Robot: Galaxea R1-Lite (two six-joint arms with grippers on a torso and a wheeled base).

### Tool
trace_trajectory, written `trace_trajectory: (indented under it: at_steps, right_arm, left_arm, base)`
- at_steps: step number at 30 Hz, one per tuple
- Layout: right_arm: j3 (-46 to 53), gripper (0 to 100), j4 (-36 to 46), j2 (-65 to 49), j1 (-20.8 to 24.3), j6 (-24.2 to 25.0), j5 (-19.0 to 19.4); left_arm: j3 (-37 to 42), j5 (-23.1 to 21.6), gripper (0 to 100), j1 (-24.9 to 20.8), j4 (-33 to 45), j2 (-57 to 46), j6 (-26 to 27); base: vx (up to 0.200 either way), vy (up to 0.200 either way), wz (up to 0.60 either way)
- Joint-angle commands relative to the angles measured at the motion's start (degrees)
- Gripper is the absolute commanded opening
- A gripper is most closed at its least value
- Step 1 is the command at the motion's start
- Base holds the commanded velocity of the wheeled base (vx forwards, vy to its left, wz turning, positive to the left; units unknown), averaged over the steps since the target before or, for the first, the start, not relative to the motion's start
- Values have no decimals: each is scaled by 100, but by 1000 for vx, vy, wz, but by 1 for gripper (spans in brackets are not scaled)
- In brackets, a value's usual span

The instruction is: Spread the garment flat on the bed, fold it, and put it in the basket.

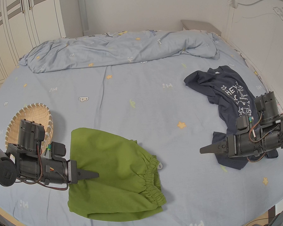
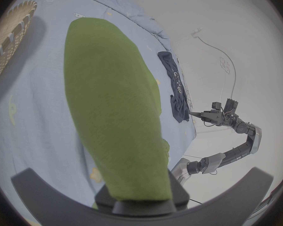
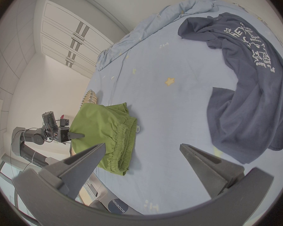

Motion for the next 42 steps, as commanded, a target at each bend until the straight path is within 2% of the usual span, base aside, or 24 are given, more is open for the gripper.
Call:
trace_trajectory:
  at_steps: [1, 13, 21, 24, 29, 31, 32, 33, 37, 38, 39, 40, 42]
  right_arm:
    - [9, 100, -9, -5, 2, 2, 3]
    - [9, 100, 0, -5, 2, -7, 3]
    - [9, 100, 0, -5, 2, -7, 3]
    - [9, 100, 0, -13, 2, 2, 3]
    - [9, 100, 0, -22, 2, 2, 3]
    - [0, 100, 0, -22, 2, 2, 3]
    - [9, 100, 0, -13, 2, 2, 3]
    - [9, 100, 0, -13, 2, 2, 3]
    - [-9, 100, -9, 13, -42, 2, 3]
    - [-9, 100, -9, 13, -51, 2, 3]
    - [-9, 100, -9, 13, -51, 2, 3]
    - [-17, 100, -9, 13, -68, 2, 3]
    - [-17, 100, -9, 13, -68, 2, 3]
  left_arm:
    - [-5, 0, 0, -73, 5, -12, -12]
    - [74, 17, 0, -346, 5, 14, -12]
    - [91, 316, 0, -566, 5, 40, -21]
    - [144, 395, 0, -759, -3, -21, -12]
    - [135, 421, 0, -987, 5, -188, 32]
    - [47, 518, 0, -1251, 5, -206, 199]
    - [-76, 738, 0, -1409, 5, -144, 287]
    - [-76, 738, 0, -1409, 5, -144, 287]
    - [-875, 2601, 0, -2025, 269, 207, 595]
    - [-1025, 2759, 0, -2112, 357, 190, 595]
    - [-1025, 2759, 0, -2112, 357, 190, 595]
    - [-1350, 2759, 0, -2244, 594, 75, 621]
    - [-1350, 2759, 0, -2244, 594, 75, 621]
  base:
    - [0, 200, 0]
    - [0, 200, 0]
    - [0, 200, 0]
    - [0, 200, 0]
    - [0, 0, 0]
    - [0, 0, 0]
    - [0, 0, 0]
    - [0, 0, 0]
    - [0, 0, 0]
    - [0, 0, 0]
    - [0, 0, 0]
    - [0, 0, 0]
    - [0, 0, 0]
